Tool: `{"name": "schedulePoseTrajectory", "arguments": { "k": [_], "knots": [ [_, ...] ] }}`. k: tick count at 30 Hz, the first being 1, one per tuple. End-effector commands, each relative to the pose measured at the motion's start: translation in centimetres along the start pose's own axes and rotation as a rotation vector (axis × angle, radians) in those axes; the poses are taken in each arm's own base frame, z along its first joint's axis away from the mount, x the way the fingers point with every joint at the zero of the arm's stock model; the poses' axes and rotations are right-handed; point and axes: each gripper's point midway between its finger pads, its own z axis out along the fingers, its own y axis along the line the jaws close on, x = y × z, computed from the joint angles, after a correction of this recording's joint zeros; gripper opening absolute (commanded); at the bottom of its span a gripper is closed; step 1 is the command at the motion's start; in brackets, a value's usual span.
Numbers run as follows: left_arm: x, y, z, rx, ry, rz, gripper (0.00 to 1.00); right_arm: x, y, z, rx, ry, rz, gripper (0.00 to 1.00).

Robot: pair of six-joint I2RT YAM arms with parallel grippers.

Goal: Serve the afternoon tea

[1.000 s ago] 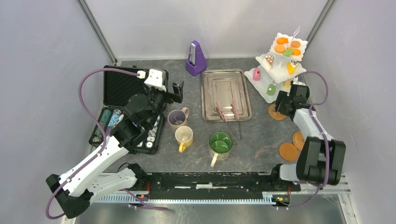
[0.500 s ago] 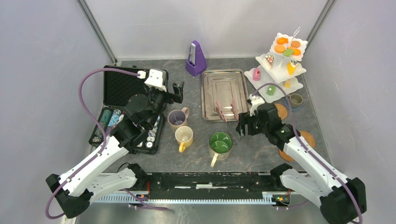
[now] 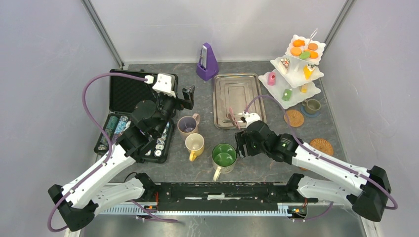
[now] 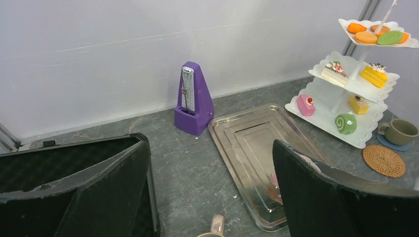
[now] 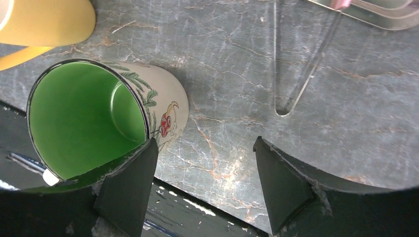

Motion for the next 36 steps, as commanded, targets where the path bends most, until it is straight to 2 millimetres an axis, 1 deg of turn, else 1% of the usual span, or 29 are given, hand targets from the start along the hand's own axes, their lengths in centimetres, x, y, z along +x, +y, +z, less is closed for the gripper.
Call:
{"name": "schedulePoseTrajectory", "arguments": {
  "k": [1, 3, 5, 7, 9, 11, 13, 15, 17, 20, 22, 23, 24, 25, 27, 30, 33, 34, 36],
  "knots": [
    [-1.4, 0.0, -0.3, 0.007, -0.053, -0.001, 1.0, -3.1, -1.0, -1.8, 0.128, -0.079, 0.046, 0.79],
    [-1.5, -0.1, -0.3, 0.009, -0.053, -0.002, 1.0, -4.7, -0.6, -3.0, 0.118, -0.12, 0.042, 0.79],
    [-1.5, -0.1, -0.3, 0.011, -0.054, -0.002, 1.0, -6.2, 0.6, -4.0, 0.065, -0.161, 0.032, 0.78],
    [-1.5, -0.1, -0.3, 0.011, -0.054, -0.001, 1.0, -6.5, 2.0, -4.0, 0.001, -0.167, 0.021, 0.78],
    [-1.5, -0.1, -0.3, 0.012, -0.053, -0.002, 1.0, -5.8, 3.6, -3.2, -0.053, -0.136, 0.018, 0.78],
    [-1.5, -0.1, -0.3, 0.011, -0.053, 0.0, 1.0, -4.6, 4.5, -2.0, -0.05, -0.099, 0.022, 0.76],
    [-1.3, 0.0, -0.2, 0.005, -0.049, 0.006, 1.0, -3.4, 5.0, -1.0, -0.012, -0.062, 0.01, 0.72],
    [-1.1, 0.0, -0.1, -0.001, -0.045, 0.012, 1.0, -2.3, 4.7, -0.4, 0.07, -0.025, 0.002, 0.67],
    [-1.1, 0.0, -0.1, -0.001, -0.043, 0.012, 1.0, -1.3, 4.3, 0.1, 0.15, 0.016, -0.009, 0.64],
    [-1.0, -0.1, 0.0, 0.004, -0.041, 0.014, 1.0, 0.1, 4.5, 1.1, 0.203, 0.063, -0.055, 0.59],
    [-0.9, -0.1, 0.0, 0.001, -0.038, 0.015, 1.0, 0.4, 4.7, 1.4, 0.211, 0.069, -0.063, 0.52],
    [-0.9, -0.1, 0.1, 0.002, -0.037, 0.016, 1.0, 0.3, 4.9, 1.5, 0.203, 0.063, -0.063, 0.46],
    [-0.8, -0.1, 0.1, 0.001, -0.036, 0.016, 1.0, 0.1, 5.1, 1.5, 0.191, 0.055, -0.064, 0.39],
    [-0.8, -0.1, 0.1, 0.002, -0.036, 0.016, 1.0, -0.3, 5.4, 1.4, 0.175, 0.042, -0.065, 0.3],
    [-0.8, -0.2, 0.1, 0.004, -0.035, 0.018, 1.0, -1.2, 5.9, 1.0, 0.145, 0.006, -0.065, 0.01],
    [-0.7, -0.2, 0.2, 0.004, -0.033, 0.018, 1.0, -2.9, 6.2, -0.4, 0.115, -0.062, -0.046, 0.0],
    [-0.7, -0.2, 0.2, 0.005, -0.034, 0.017, 1.0, -5.6, 6.1, -3.0, 0.087, -0.165, -0.035, 0.0],
    [-0.8, -0.2, 0.1, 0.004, -0.035, 0.015, 1.0, -6.7, 5.8, -4.1, 0.085, -0.208, -0.028, 0.0],
    [-0.8, -0.3, 0.1, 0.008, -0.036, 0.013, 1.0, -8.5, 4.2, -6.4, 0.126, -0.298, -0.006, 0.0]
  ]
}}
